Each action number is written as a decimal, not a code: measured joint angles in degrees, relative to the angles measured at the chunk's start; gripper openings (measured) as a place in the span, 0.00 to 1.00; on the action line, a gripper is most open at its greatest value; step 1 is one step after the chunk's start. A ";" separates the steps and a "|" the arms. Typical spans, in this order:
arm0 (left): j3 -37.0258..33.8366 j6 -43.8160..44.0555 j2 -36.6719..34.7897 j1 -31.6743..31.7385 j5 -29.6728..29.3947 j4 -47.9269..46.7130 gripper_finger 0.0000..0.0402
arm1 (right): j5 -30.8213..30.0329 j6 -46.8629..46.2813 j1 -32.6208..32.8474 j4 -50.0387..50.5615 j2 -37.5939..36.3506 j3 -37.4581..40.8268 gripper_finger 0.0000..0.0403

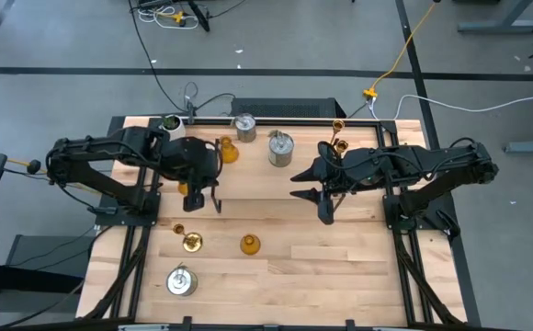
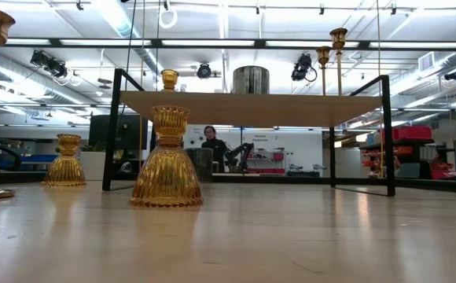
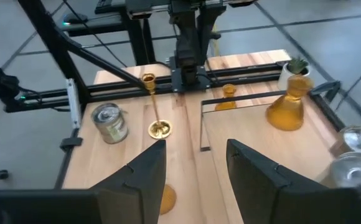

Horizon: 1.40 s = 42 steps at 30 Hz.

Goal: Pick & Place candle stick holders
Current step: Put the left glass candle holder on the shelf aligned with the other glass candle holder

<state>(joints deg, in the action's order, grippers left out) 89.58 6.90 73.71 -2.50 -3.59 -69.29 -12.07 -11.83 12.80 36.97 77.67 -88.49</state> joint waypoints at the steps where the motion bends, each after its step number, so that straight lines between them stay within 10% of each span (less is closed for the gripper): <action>1: 0.00 0.00 0.00 0.00 0.01 -0.11 0.02 | 0.75 -0.61 0.00 -0.04 0.00 0.00 0.42; 42: 0.00 -0.15 -0.42 0.09 -5.96 -1.25 0.06 | -3.48 0.74 0.41 7.30 -5.33 0.00 0.42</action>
<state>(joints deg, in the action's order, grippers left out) 89.58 6.74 73.30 -2.42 -9.55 -70.54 -15.55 -11.09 13.21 44.27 72.34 -88.49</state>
